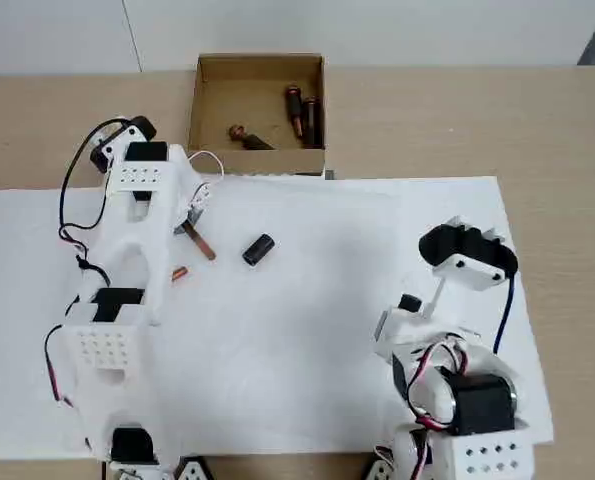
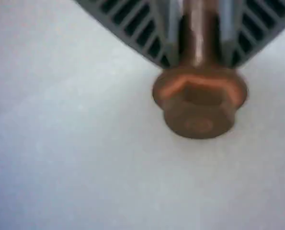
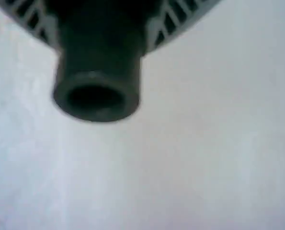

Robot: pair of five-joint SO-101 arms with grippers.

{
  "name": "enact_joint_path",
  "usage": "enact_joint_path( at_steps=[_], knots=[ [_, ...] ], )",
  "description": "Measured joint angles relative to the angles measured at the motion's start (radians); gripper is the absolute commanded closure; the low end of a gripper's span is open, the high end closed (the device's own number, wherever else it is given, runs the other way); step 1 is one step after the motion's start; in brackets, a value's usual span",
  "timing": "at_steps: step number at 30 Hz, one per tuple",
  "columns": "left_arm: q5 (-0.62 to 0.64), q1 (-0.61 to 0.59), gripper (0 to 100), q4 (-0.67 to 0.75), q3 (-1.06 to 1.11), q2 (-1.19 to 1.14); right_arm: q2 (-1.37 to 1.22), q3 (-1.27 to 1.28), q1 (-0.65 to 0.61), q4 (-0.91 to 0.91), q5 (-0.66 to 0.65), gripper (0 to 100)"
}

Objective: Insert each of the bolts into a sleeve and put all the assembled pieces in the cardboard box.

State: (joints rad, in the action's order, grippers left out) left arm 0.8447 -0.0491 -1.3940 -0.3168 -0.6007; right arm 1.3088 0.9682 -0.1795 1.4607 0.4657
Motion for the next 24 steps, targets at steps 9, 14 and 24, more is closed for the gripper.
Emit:
enact_joint_path(
  at_steps=[9,14,24],
  knots=[
    [-0.074,0.046,99,-0.227,-0.206,0.137,0.0,-0.158,-0.002,0.0,-0.103,99.6],
    [-0.158,0.048,99,-0.311,-0.302,0.267,0.0,-0.227,-0.002,0.0,-0.173,99.6],
    [-0.488,0.048,99,-0.339,-0.315,0.635,0.006,-0.353,-0.002,0.095,-0.368,99.6]
  ],
)
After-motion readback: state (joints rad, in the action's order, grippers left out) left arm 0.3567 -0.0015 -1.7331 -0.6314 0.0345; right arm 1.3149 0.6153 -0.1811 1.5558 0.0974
